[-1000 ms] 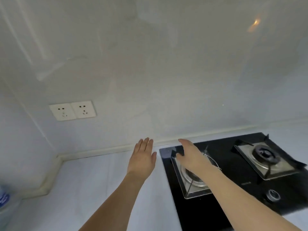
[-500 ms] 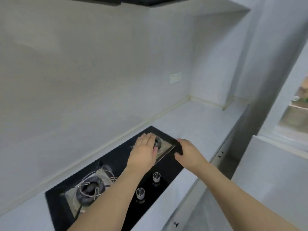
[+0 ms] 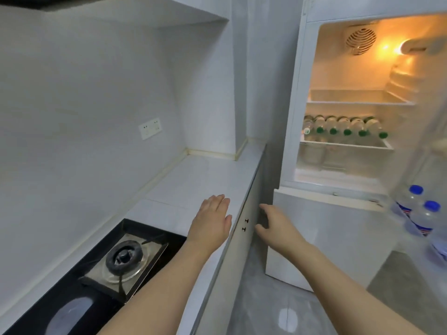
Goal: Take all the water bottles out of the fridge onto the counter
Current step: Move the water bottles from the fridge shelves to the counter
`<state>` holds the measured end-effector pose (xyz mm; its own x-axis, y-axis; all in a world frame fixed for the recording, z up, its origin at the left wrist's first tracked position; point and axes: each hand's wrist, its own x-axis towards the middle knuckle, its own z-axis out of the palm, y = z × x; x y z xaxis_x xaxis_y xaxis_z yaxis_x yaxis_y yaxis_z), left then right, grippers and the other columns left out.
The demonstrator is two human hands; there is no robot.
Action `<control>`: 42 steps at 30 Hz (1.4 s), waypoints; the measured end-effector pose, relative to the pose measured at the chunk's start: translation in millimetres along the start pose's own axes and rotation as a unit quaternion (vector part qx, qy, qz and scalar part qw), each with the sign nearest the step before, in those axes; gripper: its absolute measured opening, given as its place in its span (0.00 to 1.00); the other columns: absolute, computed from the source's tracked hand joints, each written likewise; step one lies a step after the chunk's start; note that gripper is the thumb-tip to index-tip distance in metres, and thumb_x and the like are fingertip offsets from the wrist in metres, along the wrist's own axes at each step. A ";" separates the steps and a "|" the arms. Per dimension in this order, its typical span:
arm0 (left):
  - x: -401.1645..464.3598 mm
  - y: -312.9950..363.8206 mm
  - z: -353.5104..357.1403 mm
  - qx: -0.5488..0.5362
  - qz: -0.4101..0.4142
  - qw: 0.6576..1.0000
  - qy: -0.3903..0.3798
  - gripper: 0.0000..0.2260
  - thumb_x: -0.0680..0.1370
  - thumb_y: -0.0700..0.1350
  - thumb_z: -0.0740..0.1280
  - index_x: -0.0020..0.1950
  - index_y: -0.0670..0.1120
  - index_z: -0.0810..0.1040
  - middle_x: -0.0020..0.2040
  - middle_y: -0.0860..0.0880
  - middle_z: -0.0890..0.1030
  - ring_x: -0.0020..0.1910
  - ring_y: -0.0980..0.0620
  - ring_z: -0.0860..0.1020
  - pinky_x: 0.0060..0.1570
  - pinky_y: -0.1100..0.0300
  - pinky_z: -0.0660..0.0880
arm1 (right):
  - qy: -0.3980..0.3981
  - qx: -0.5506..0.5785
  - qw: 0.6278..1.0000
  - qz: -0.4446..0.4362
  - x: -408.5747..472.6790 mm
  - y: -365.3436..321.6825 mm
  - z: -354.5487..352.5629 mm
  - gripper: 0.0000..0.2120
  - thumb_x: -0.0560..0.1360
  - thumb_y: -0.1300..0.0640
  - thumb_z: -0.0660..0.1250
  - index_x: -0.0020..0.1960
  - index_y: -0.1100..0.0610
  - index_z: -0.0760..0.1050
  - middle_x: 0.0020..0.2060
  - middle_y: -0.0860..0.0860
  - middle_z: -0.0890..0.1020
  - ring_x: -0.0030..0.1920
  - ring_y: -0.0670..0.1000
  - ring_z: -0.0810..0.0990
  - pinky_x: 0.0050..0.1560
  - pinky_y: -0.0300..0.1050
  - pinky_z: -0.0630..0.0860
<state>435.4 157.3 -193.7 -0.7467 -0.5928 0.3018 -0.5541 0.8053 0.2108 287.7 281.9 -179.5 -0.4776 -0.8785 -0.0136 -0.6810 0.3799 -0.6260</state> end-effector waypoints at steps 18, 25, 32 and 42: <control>283.1 50.7 85.7 -0.150 0.113 0.980 -0.060 0.19 0.83 0.50 0.58 0.74 0.48 0.66 0.72 0.52 0.69 0.69 0.54 0.69 0.65 0.64 0.66 | 0.124 0.009 0.982 0.143 200.9 108.1 -97.8 0.28 0.78 0.55 0.62 0.77 0.54 0.58 0.75 0.48 0.62 0.74 0.49 0.61 0.72 0.44 0.59; 370.7 117.2 117.8 -0.228 0.126 0.958 -0.119 0.19 0.83 0.51 0.57 0.74 0.50 0.66 0.73 0.53 0.68 0.69 0.53 0.70 0.67 0.59 0.67 | 0.183 0.027 0.961 0.207 245.5 170.6 -155.1 0.27 0.78 0.55 0.62 0.76 0.55 0.60 0.73 0.50 0.66 0.72 0.50 0.64 0.71 0.44 0.63; 458.1 182.3 150.6 -0.334 0.034 0.926 -0.174 0.19 0.82 0.50 0.60 0.73 0.50 0.68 0.71 0.51 0.72 0.68 0.50 0.72 0.65 0.56 0.70 | 0.236 0.074 0.939 0.240 303.0 244.9 -217.3 0.24 0.77 0.57 0.63 0.73 0.57 0.66 0.69 0.53 0.72 0.67 0.53 0.72 0.66 0.47 0.70; 599.3 250.7 206.2 -0.412 -0.116 0.879 -0.210 0.04 0.81 0.48 0.60 0.52 0.50 0.74 0.50 0.49 0.76 0.47 0.53 0.73 0.47 0.58 0.71 | 0.263 0.148 0.916 0.265 416.0 344.9 -300.4 0.21 0.79 0.58 0.60 0.72 0.59 0.66 0.68 0.56 0.73 0.67 0.56 0.72 0.65 0.51 0.69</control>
<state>-226.9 1.9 -151.7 -0.8144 -0.5545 -0.1711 -0.3835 0.2931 0.8758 -312.6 134.6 -166.8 -0.9519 -0.3027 -0.0475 -0.1335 0.5491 -0.8250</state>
